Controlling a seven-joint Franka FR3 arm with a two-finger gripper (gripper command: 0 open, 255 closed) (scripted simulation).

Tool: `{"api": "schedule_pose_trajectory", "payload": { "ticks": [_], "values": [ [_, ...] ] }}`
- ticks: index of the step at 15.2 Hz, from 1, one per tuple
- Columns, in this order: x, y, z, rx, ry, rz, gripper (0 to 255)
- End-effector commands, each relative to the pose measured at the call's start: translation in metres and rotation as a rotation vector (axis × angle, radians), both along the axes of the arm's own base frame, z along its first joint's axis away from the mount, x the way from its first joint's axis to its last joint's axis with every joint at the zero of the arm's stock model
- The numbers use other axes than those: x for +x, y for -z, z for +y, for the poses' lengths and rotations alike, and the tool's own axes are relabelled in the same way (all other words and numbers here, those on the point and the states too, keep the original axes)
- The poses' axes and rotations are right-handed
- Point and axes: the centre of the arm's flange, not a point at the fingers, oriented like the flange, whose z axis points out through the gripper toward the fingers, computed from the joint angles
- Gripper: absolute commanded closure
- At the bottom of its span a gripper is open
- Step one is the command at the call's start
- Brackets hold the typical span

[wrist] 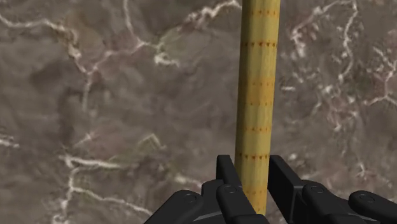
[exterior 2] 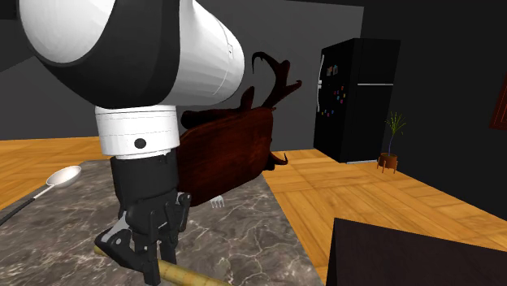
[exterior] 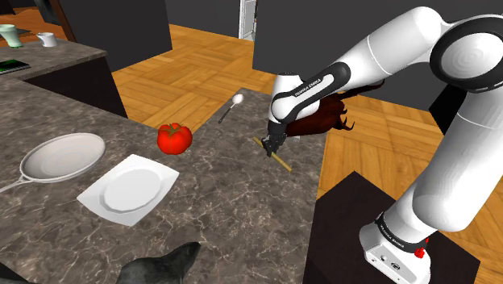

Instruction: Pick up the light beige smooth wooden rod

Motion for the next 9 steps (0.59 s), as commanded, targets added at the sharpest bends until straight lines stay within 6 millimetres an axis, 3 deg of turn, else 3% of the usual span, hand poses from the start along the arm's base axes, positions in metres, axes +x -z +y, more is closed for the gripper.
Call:
{"api": "schedule_pose_trajectory", "payload": {
  "ticks": [1,9],
  "values": [
    [-0.002,0.004,0.008,0.001,-0.009,0.012,255],
    [-0.002,-0.039,0.008,0.001,-0.009,0.012,255]
  ]
}}
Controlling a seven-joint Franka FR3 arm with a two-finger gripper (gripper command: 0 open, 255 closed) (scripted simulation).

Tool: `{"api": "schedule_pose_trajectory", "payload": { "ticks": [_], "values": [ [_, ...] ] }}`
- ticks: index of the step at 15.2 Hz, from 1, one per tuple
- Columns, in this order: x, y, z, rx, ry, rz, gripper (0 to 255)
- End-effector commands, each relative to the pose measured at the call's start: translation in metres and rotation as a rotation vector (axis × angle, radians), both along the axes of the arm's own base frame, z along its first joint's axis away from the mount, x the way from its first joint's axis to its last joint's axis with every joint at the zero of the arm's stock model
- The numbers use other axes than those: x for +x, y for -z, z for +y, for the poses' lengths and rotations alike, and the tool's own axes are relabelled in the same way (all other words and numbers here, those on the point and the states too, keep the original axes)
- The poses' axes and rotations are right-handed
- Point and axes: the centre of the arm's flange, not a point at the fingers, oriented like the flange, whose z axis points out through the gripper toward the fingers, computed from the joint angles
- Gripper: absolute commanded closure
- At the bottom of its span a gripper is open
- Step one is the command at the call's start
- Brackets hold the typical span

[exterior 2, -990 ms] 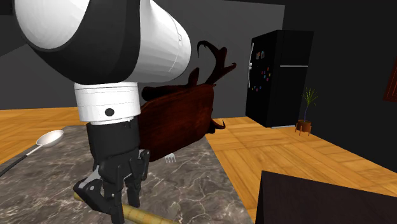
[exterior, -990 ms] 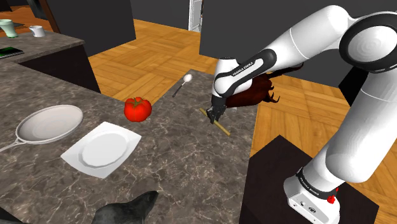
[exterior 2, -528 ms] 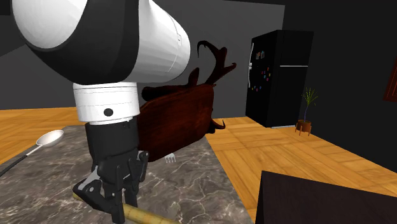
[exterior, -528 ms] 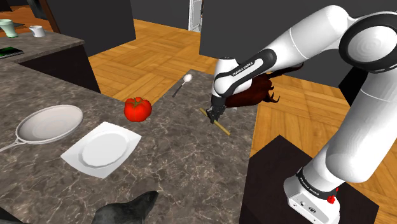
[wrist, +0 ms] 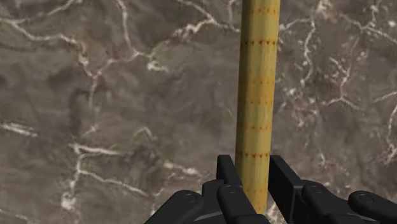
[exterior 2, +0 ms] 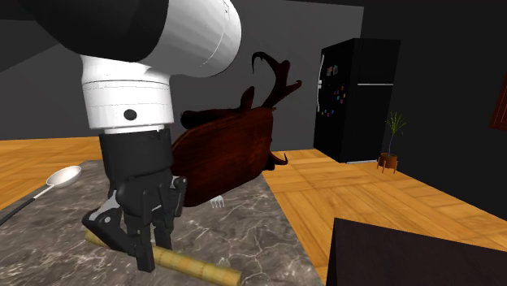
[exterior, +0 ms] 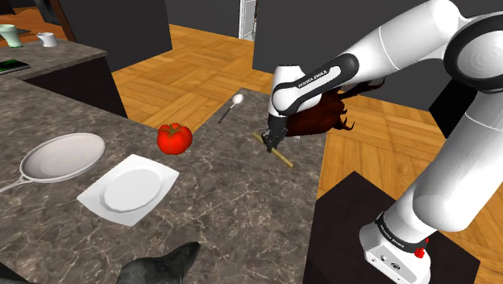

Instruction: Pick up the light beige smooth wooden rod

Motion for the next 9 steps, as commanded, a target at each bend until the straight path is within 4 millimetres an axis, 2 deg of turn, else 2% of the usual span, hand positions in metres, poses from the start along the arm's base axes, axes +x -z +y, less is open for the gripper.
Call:
{"api": "schedule_pose_trajectory", "payload": {
  "ticks": [1,7,9],
  "values": [
    [-0.001,-0.012,0.001,0.000,0.000,0.000,255],
    [-0.001,-0.044,0.001,0.000,0.000,0.000,255],
    [-0.001,-0.045,0.001,0.000,0.000,0.000,255]
  ]
}}
